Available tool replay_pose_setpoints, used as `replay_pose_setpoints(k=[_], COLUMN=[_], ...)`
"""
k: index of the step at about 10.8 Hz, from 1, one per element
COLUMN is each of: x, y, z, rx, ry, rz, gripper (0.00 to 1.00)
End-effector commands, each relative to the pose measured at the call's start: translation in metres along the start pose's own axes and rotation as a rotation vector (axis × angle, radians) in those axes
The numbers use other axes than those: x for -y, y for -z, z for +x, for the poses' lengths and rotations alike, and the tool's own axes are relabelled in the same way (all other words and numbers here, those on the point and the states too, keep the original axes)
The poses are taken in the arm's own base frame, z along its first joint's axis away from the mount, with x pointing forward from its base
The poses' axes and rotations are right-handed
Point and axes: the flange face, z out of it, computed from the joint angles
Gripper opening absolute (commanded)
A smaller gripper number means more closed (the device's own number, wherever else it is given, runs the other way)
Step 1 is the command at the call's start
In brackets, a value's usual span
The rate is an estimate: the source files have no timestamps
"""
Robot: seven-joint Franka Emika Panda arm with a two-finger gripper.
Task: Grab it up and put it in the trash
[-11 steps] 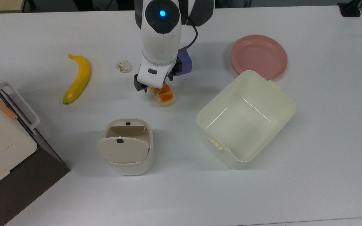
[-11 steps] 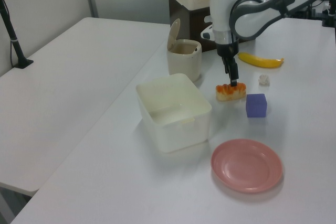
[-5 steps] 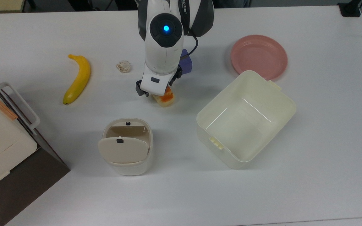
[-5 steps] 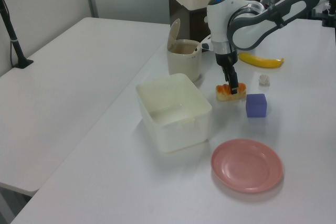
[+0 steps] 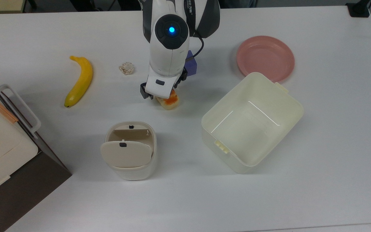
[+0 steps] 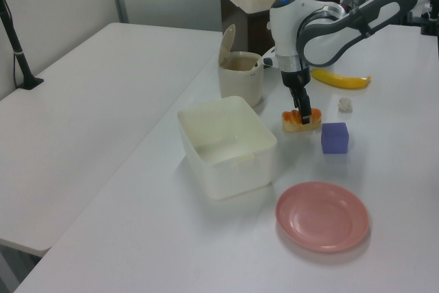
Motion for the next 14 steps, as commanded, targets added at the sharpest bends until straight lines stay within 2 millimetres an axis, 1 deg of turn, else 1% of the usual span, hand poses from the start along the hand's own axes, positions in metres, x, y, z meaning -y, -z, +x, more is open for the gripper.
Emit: replay_pose_setpoints(k=[1, 3, 4, 5, 7, 8, 9, 10, 11, 12, 14], x=[-0.005, -0.022, -0.028, -0.03, -0.027, -0.029, -0.035, -0.035, -0.036, -0.037, -0.047], y=[0.008, 0.021, 0.021, 0.008, -0.023, -0.029, -0.034, -0.043, -0.046, -0.049, -0.047], z=[-0.022, -0.045, -0.054, -0.067, -0.083, -0.085, -0.091, -0.097, -0.102, -0.105, -0.112], rx=[0.057, 0.092, 0.117, 0.164, 0.25, 0.24, 0.242, 0.252, 0.248, 0.255, 0.255], ry=[0.102, 0.141, 0.179, 0.222, 0.262, 0.264, 0.254, 0.276, 0.282, 0.301, 0.324], rz=[-0.004, 0.02, 0.037, 0.037, 0.013, 0.0, -0.001, -0.003, -0.01, -0.015, -0.015], gripper=[0.9, 0.9, 0.91, 0.91, 0.9, 0.9, 0.88, 0.83, 0.74, 0.63, 0.45])
